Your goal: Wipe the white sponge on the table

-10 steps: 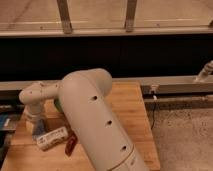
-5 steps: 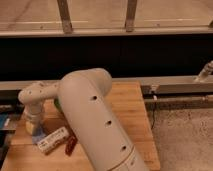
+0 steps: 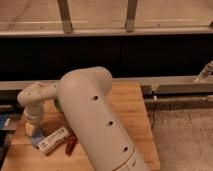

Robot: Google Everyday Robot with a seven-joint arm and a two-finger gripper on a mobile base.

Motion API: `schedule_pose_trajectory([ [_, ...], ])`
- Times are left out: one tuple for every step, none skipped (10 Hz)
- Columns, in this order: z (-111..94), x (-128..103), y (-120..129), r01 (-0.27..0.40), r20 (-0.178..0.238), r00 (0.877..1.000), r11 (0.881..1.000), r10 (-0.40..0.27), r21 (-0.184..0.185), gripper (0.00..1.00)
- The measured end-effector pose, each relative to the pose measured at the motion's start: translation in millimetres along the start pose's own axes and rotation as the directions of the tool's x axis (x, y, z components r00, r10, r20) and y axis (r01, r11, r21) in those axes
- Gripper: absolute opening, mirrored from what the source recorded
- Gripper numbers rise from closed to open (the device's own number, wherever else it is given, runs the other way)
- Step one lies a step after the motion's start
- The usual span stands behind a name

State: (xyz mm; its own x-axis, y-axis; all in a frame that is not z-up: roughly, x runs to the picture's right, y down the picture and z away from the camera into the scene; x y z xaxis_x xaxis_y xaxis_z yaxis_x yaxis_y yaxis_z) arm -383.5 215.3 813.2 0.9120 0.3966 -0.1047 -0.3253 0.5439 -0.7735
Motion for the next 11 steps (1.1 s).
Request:
schedule_pose_trajectory([
  [-6.6,11.9,-5.7,-0.026,0.002,1.000,1.000,0.026,0.009,0.00],
  [-10.6,19.7,-10.6,-0.045,0.002,0.999,0.999,0.045,0.015,0.00],
  [-13.2,26.8,-15.8,-0.064,0.000,0.998,0.998,0.064,0.020,0.00],
  [-15.2,34.8,-21.8,-0.089,-0.010,0.996,0.996,0.090,0.025,0.00],
  [-16.0,41.6,-29.9,-0.109,-0.024,0.994,0.994,0.110,0.029,0.00],
  [-17.6,45.8,-38.3,-0.125,-0.033,0.991,0.991,0.126,0.036,0.00],
  [-20.5,47.8,-47.0,-0.135,-0.044,0.990,0.990,0.137,0.045,0.00],
  [-24.3,45.8,-57.6,-0.129,-0.059,0.989,0.990,0.133,0.056,0.00],
  [-27.1,38.8,-64.9,-0.118,-0.067,0.990,0.991,0.122,0.065,0.00],
  [-28.4,27.9,-69.0,-0.101,-0.071,0.992,0.992,0.106,0.069,0.00],
  [-30.2,8.3,-71.7,-0.068,-0.074,0.995,0.995,0.073,0.071,0.00],
])
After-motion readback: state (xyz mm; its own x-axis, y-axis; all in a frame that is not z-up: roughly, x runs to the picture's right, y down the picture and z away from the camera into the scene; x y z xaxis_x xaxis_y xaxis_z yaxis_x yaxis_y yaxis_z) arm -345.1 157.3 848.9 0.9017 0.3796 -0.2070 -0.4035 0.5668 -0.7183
